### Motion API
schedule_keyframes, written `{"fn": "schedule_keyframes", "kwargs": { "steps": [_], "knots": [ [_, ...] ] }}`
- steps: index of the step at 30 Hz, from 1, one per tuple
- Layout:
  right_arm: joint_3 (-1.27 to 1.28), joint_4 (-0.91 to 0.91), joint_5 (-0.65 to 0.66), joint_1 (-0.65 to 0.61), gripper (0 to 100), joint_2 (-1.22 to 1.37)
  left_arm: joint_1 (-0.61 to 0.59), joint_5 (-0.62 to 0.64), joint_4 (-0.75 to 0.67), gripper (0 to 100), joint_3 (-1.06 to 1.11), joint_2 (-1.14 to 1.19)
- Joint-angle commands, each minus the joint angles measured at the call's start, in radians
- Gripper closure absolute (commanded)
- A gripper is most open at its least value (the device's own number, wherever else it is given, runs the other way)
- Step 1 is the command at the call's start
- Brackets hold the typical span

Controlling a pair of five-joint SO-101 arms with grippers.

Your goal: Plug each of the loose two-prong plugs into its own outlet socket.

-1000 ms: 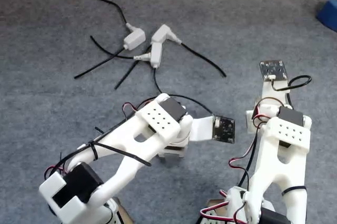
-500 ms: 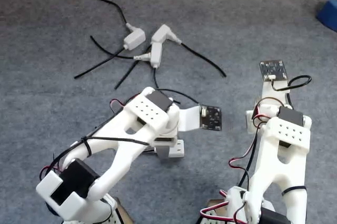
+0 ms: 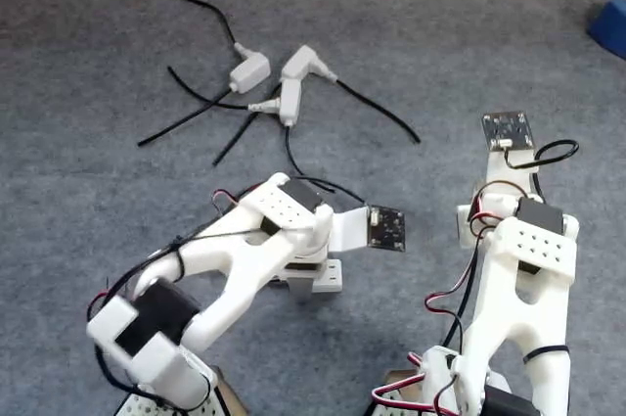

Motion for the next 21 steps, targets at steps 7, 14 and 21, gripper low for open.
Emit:
{"fn": "schedule_keyframes", "kwargs": {
  "steps": [7, 14, 21],
  "knots": [
    [-0.002, 0.005, 0.009, -0.012, 99.1, -0.025, -0.004, -0.011, -0.009, 94, -0.042, 0.025],
    [-0.002, 0.024, 0.009, -0.013, 99.1, -0.028, -0.059, -0.014, 0.098, 93, -0.094, 0.025],
    [-0.002, 0.025, 0.009, -0.013, 99.1, -0.028, -0.171, -0.100, 0.195, 93, -0.142, 0.024]
  ]
}}
